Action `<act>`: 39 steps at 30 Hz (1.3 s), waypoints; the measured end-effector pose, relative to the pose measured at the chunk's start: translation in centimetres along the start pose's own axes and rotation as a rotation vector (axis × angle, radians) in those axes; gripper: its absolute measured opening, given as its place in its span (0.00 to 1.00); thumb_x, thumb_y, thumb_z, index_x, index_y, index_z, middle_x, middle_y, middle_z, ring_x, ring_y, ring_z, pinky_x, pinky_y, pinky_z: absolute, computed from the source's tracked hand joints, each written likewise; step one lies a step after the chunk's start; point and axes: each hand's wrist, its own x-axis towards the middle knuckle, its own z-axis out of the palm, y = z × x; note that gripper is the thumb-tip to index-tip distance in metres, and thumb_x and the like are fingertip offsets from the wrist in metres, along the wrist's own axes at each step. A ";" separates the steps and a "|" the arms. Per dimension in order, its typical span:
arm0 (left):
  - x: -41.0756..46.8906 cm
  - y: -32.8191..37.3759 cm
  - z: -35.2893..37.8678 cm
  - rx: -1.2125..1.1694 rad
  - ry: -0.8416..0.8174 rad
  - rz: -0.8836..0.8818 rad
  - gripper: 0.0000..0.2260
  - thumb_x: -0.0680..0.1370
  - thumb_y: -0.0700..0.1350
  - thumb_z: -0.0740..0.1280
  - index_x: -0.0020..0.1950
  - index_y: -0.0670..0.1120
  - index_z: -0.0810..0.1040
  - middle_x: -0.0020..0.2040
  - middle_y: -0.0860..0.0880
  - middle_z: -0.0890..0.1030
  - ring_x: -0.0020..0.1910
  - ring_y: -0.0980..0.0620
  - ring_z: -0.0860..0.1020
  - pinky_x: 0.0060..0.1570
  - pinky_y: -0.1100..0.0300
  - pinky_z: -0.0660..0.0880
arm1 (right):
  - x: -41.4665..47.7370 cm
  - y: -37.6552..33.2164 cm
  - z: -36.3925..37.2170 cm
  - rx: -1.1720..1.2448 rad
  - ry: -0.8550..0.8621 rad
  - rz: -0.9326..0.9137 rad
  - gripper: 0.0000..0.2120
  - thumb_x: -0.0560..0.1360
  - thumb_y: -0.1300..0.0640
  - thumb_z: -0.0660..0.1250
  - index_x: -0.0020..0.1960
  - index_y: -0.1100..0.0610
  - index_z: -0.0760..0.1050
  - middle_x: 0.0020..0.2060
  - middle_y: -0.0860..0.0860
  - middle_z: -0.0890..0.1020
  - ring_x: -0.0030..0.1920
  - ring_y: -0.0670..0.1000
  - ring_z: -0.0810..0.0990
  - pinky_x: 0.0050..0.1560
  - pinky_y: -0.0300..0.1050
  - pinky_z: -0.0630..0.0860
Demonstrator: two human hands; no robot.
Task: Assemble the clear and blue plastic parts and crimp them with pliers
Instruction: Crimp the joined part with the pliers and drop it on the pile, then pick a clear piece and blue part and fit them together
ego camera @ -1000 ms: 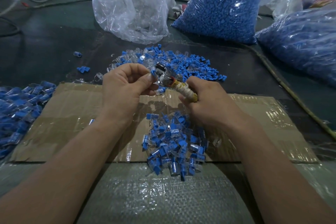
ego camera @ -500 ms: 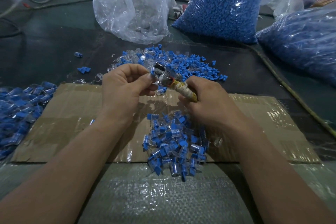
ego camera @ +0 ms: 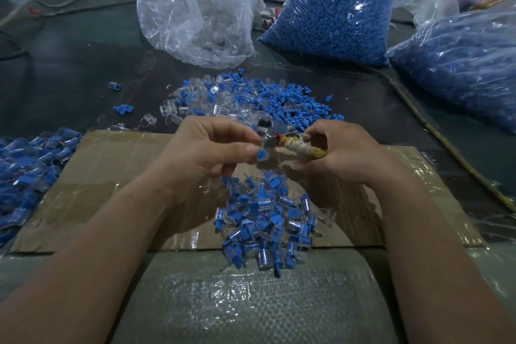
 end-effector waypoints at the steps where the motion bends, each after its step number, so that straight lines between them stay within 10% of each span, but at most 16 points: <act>1: -0.1 0.0 0.1 0.030 -0.021 -0.011 0.07 0.59 0.45 0.74 0.36 0.47 0.83 0.32 0.48 0.82 0.29 0.53 0.75 0.26 0.66 0.69 | 0.0 0.1 0.0 -0.020 -0.022 0.013 0.23 0.62 0.41 0.74 0.50 0.50 0.72 0.43 0.47 0.76 0.43 0.48 0.74 0.45 0.47 0.72; 11: -0.5 0.3 0.5 0.117 -0.158 -0.019 0.04 0.63 0.43 0.71 0.34 0.43 0.82 0.33 0.47 0.82 0.32 0.53 0.79 0.35 0.64 0.78 | 0.2 -0.2 0.3 -0.076 -0.140 0.006 0.26 0.57 0.42 0.77 0.49 0.48 0.71 0.43 0.42 0.72 0.44 0.44 0.70 0.44 0.45 0.70; 16: 0.4 -0.3 -0.7 -0.050 0.355 0.071 0.02 0.67 0.45 0.70 0.36 0.48 0.82 0.33 0.50 0.82 0.31 0.53 0.73 0.33 0.65 0.71 | -0.1 -0.1 0.0 -0.059 -0.202 -0.001 0.30 0.56 0.42 0.77 0.52 0.45 0.67 0.46 0.40 0.69 0.49 0.46 0.69 0.48 0.45 0.68; 21: 2.0 -1.4 -2.4 0.521 0.738 0.118 0.09 0.74 0.36 0.67 0.49 0.48 0.81 0.40 0.56 0.79 0.35 0.64 0.76 0.39 0.71 0.73 | -0.1 0.5 -0.1 -0.035 -0.238 -0.013 0.32 0.59 0.42 0.77 0.58 0.46 0.68 0.49 0.42 0.68 0.52 0.46 0.67 0.51 0.44 0.67; 24: 2.1 -1.9 -2.3 0.728 0.669 0.089 0.16 0.75 0.34 0.63 0.61 0.45 0.77 0.54 0.49 0.80 0.52 0.55 0.77 0.59 0.62 0.69 | -0.3 0.7 -0.2 -0.012 -0.230 -0.026 0.30 0.61 0.41 0.75 0.60 0.47 0.71 0.50 0.43 0.68 0.51 0.45 0.68 0.48 0.42 0.67; 31: 2.6 -2.3 -2.3 1.032 0.366 -0.025 0.22 0.80 0.42 0.60 0.74 0.49 0.61 0.73 0.46 0.64 0.71 0.47 0.61 0.70 0.52 0.55 | -0.1 0.6 -0.5 0.137 -0.002 0.004 0.14 0.68 0.40 0.69 0.48 0.49 0.77 0.43 0.42 0.77 0.46 0.43 0.75 0.45 0.40 0.72; 39: 2.7 -2.3 -2.1 1.206 0.322 -0.038 0.19 0.80 0.48 0.58 0.71 0.48 0.67 0.68 0.45 0.71 0.68 0.44 0.67 0.67 0.50 0.61 | 0.1 0.9 -0.4 0.202 0.174 0.080 0.07 0.72 0.47 0.69 0.44 0.50 0.77 0.38 0.42 0.78 0.39 0.41 0.75 0.35 0.35 0.68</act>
